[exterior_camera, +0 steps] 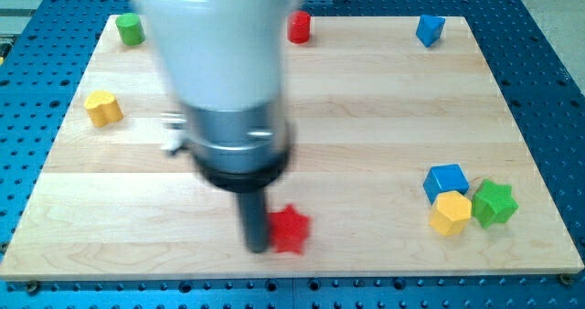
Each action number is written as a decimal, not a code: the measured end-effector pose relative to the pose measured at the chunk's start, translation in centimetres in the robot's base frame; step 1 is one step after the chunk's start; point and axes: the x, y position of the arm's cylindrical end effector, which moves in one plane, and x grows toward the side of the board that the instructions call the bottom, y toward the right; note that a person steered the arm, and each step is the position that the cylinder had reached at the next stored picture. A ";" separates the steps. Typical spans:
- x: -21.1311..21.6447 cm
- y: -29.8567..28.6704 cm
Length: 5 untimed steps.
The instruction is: Push the red star into the yellow hexagon
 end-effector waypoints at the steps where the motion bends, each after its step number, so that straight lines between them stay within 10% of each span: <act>1: -1.8 6.4; 5: -0.4 15.2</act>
